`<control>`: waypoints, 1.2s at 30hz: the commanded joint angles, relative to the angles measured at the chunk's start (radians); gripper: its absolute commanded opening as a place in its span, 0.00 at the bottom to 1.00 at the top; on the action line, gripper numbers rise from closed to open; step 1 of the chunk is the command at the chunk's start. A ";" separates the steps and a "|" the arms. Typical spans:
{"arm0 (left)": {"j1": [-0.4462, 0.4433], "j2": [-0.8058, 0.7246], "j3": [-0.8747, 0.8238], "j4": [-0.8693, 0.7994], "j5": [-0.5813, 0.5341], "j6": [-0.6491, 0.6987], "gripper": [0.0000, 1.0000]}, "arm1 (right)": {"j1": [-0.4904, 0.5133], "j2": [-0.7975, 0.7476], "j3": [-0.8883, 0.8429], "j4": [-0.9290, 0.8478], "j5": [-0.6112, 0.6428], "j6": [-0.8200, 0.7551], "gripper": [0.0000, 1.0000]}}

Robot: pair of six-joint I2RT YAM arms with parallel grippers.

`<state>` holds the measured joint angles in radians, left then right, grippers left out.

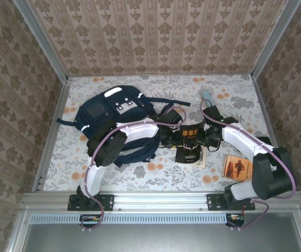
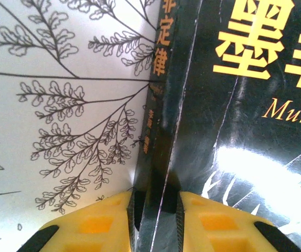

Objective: Pack the student bag

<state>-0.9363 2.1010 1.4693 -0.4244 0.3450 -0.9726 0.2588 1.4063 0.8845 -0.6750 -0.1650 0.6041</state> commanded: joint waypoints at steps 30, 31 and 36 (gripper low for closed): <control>0.406 -0.530 -0.320 0.488 0.454 0.021 0.93 | -0.020 -0.075 0.311 0.432 -0.768 0.164 0.00; 0.406 -0.529 -0.322 0.497 0.460 0.017 0.93 | -0.020 -0.070 0.313 0.438 -0.780 0.169 0.00; 0.407 -0.527 -0.320 0.579 0.521 -0.027 0.87 | -0.022 -0.054 0.315 0.431 -0.802 0.156 0.00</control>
<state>-0.5350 1.5986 1.1576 0.0528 0.7906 -0.9558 0.2401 1.3537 1.1522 -0.3248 -0.8696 0.7464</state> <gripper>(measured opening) 0.880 0.101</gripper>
